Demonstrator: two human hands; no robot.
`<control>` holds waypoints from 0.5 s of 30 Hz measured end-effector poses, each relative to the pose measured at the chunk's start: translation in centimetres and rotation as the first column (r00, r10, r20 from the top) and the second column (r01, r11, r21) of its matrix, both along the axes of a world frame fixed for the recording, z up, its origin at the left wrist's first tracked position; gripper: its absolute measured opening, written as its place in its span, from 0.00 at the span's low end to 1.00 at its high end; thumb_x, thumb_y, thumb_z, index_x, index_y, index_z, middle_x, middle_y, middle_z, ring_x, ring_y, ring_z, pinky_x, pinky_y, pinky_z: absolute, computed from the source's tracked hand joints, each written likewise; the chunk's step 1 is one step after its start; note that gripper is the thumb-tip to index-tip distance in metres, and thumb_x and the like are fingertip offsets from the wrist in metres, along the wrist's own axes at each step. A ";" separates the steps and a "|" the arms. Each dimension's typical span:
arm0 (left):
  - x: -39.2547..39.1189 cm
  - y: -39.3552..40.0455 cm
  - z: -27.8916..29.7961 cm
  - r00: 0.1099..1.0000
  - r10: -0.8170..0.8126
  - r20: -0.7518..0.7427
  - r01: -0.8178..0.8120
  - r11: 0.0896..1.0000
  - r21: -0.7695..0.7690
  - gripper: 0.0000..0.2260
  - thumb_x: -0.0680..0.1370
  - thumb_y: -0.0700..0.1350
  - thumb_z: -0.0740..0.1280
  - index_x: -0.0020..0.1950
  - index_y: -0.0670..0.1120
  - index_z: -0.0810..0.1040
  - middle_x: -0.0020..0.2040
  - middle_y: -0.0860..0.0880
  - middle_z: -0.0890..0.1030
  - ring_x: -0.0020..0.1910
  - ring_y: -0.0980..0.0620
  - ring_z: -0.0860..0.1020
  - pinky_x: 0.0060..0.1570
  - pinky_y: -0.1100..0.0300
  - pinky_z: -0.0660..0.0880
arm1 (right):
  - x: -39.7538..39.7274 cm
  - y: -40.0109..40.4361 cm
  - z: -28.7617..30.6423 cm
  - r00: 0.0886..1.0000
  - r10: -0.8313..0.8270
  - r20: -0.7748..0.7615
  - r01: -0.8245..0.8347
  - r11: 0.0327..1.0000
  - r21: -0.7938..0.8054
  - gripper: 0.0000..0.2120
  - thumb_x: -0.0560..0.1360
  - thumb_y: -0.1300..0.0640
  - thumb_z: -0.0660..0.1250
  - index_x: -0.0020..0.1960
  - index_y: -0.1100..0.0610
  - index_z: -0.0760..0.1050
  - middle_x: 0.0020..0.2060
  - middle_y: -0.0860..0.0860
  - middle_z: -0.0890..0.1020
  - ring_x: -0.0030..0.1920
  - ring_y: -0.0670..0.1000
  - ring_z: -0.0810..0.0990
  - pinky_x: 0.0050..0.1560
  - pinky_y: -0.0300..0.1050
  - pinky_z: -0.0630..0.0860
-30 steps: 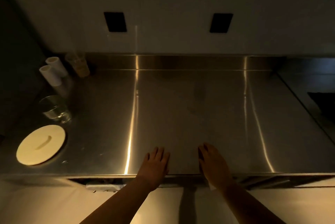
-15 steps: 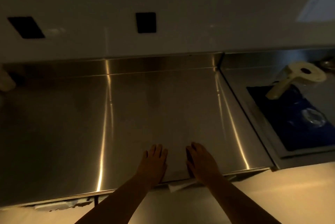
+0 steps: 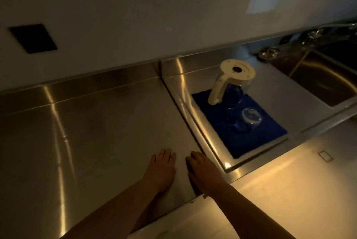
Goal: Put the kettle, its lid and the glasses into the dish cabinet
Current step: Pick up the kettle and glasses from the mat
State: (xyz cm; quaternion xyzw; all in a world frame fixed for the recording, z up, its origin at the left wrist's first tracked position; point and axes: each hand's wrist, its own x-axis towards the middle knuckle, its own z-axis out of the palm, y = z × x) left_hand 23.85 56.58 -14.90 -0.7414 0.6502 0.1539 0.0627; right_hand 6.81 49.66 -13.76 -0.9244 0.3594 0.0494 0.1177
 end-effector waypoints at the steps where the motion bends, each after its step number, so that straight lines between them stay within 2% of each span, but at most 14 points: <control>1: -0.9 -1.3 0.1 1.000 -0.014 0.009 0.014 1.000 0.010 0.25 0.82 0.51 0.49 0.78 0.46 0.47 0.78 0.46 0.47 0.77 0.46 0.45 0.72 0.46 0.46 | -0.9 -1.0 -0.1 1.000 0.019 -0.004 -0.019 1.000 -0.006 0.26 0.78 0.48 0.57 0.74 0.53 0.57 0.73 0.55 0.60 0.72 0.55 0.57 0.72 0.52 0.57; 7: -6.2 -8.1 0.8 1.000 -0.007 -0.007 0.007 1.000 0.018 0.25 0.83 0.50 0.48 0.78 0.45 0.45 0.78 0.46 0.45 0.77 0.45 0.44 0.73 0.46 0.45 | -6.8 -7.4 0.2 0.996 0.072 0.049 -0.072 0.997 -0.019 0.22 0.79 0.49 0.56 0.72 0.52 0.61 0.70 0.54 0.64 0.70 0.55 0.61 0.71 0.52 0.57; 11: -10.3 -12.6 1.4 0.998 0.039 -0.048 -0.039 0.999 -0.001 0.26 0.83 0.51 0.49 0.78 0.44 0.43 0.78 0.46 0.45 0.77 0.47 0.44 0.74 0.49 0.45 | -11.1 -13.6 1.5 0.982 0.190 0.004 -0.189 0.979 -0.073 0.24 0.78 0.51 0.57 0.73 0.53 0.58 0.75 0.55 0.56 0.74 0.55 0.51 0.72 0.53 0.45; 15: -14.8 -16.5 2.0 0.986 0.128 -0.109 -0.137 0.988 -0.077 0.28 0.83 0.53 0.51 0.78 0.45 0.43 0.78 0.47 0.46 0.77 0.48 0.46 0.75 0.52 0.47 | -13.9 -19.3 3.3 0.959 0.283 0.016 -0.275 0.943 -0.190 0.25 0.79 0.54 0.57 0.74 0.54 0.56 0.75 0.55 0.54 0.75 0.56 0.49 0.71 0.51 0.41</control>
